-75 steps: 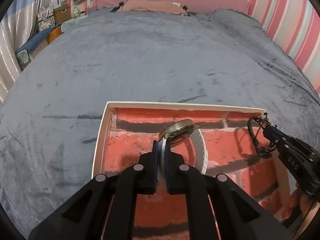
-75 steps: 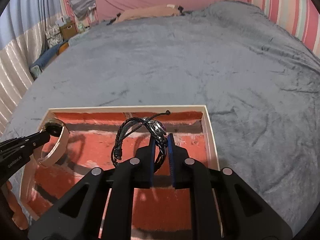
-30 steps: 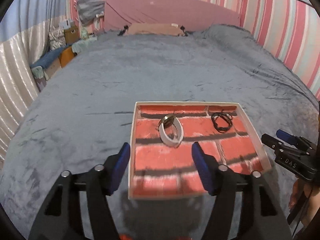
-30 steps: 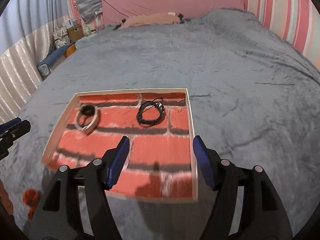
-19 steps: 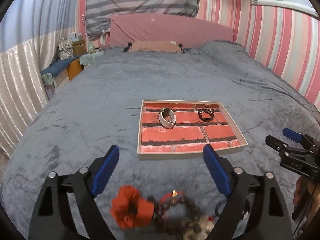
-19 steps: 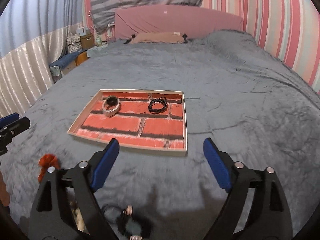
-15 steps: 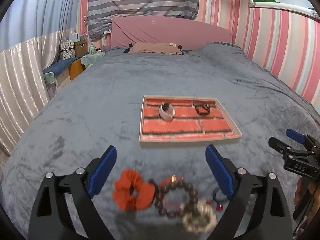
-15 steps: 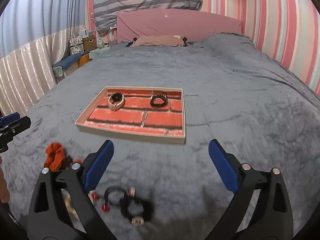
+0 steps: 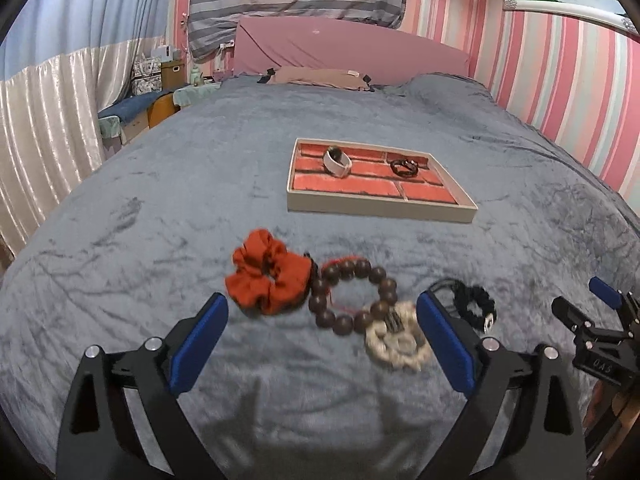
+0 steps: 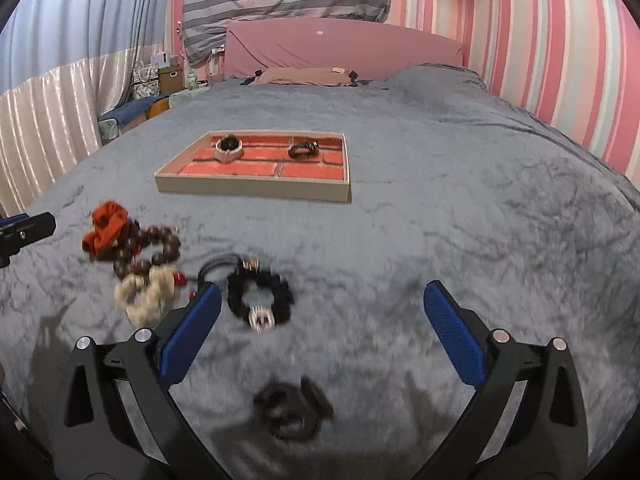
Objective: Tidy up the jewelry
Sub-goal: 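Withdraw both tools from the tray back toward the remaining jewelry, then grasp the cream scrunchie with the left tool while the right tool grasps the black clip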
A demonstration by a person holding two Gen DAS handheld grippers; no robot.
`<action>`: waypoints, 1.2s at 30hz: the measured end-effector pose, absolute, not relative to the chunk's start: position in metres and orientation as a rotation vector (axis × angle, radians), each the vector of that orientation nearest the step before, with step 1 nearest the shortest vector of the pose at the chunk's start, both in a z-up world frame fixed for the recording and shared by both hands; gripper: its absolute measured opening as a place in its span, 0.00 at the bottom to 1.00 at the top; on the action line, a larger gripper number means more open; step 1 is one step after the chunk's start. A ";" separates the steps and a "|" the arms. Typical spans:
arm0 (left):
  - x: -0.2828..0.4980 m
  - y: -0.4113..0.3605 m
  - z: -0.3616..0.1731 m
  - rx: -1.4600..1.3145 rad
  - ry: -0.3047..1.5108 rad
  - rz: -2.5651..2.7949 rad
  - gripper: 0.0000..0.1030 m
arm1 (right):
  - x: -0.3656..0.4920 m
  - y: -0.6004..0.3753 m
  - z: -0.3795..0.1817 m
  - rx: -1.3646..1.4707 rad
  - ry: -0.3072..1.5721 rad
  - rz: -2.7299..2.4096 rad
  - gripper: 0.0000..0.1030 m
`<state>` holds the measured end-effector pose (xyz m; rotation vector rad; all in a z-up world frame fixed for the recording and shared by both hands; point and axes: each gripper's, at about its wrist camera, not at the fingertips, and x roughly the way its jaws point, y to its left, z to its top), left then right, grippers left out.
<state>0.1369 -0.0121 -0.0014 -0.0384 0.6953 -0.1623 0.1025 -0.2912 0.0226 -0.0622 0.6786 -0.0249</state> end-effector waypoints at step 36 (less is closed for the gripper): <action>0.159 -0.043 -0.075 -0.053 0.806 -0.206 0.89 | 0.074 -0.299 -0.048 -0.049 0.719 -0.075 0.96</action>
